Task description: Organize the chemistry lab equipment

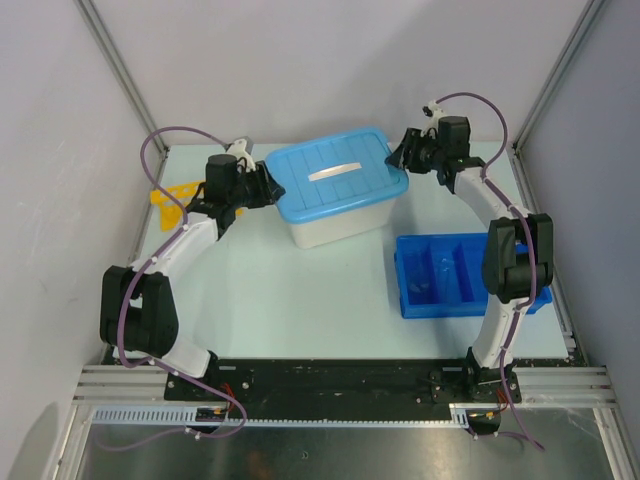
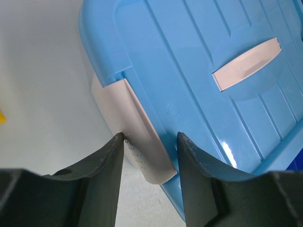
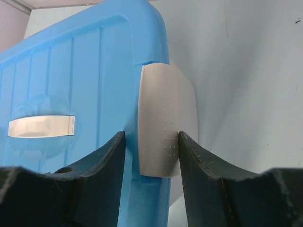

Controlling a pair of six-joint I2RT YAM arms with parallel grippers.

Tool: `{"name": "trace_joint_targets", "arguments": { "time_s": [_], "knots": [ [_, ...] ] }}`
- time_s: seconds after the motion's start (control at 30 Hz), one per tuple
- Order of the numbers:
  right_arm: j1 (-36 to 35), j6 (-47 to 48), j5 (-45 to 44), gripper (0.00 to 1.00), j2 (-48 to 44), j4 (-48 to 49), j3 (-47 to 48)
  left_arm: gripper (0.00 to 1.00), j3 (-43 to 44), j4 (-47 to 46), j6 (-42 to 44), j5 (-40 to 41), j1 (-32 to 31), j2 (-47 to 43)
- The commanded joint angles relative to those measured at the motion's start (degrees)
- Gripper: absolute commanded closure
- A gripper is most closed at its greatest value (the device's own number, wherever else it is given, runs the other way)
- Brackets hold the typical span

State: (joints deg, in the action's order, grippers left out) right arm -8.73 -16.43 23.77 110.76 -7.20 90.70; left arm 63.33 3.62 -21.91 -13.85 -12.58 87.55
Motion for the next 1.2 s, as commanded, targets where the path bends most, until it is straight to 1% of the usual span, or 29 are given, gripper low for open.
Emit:
{"name": "trace_joint_targets", "arguments": {
  "time_s": [0.0,0.07,0.17,0.3,0.37,0.5,0.53,0.6,0.7,0.8,0.9,1.03,1.17],
  "knots": [
    [-2.86,3.76,-1.12,0.61,-1.35,-3.42,1.66,0.5,-1.27,4.81,3.3,-0.39,-0.17,2.23],
    [-2.82,3.44,-1.3,0.57,-1.58,-3.47,1.78,0.5,-1.21,4.88,3.2,-0.44,-0.21,2.07],
    [-2.41,2.39,-1.22,0.43,-2.08,-3.47,2.1,0.45,-1.12,4.91,2.93,-0.65,-0.21,1.57],
    [-1.41,0.67,-0.63,0.24,-2.87,-3.35,2.64,0.31,-1.24,4.9,2.61,0.06,-0.25,-0.08],
    [-0.79,-0.21,-0.19,0.16,-3.59,-3.3,2.93,0.26,-1.12,4.86,2.41,0.56,-0.08,-1.1],
    [0.38,-1.58,1.84,0.03,-5.53,-3.84,3.62,0.06,-0.14,4.83,1.73,0.01,0.02,-2.8],
    [0.64,-1.94,1.95,0.02,-6.11,-4.25,3.83,0.03,0.13,4.87,1.63,-0.37,0.1,-3.3],
    [1.11,-2.45,1.34,0.01,-7.91,-5.51,3.95,0.01,0.61,4.96,1.31,-0.94,0.16,-4.54],
    [1.86,-2.55,-0.06,0.01,-11.34,-8.84,4.14,0.01,1.16,5.88,1.13,-1.24,0.33,-7.65],
    [2.92,-1.47,1.76,0.01,-15.38,-12.72,4.04,0.01,1.95,7.72,2.34,-1.33,0.57,-11.75],
    [3.41,-0.13,2.43,0.01,-21.63,-16.81,2.35,0.01,2.78,9.32,4.61,-2.71,0.53,-17.14],
    [2.93,-0.53,1.3,0.01,-33.25,-19.03,-4.97,0.01,2.31,9.61,6.42,-7.54,0.24,-24.9],
    [0.78,-0.44,-1.68,0.01,-43.23,-25.69,-11.33,0.01,0.32,9.5,7.49,-15.98,-0.38,-31.66]
  ]
}}
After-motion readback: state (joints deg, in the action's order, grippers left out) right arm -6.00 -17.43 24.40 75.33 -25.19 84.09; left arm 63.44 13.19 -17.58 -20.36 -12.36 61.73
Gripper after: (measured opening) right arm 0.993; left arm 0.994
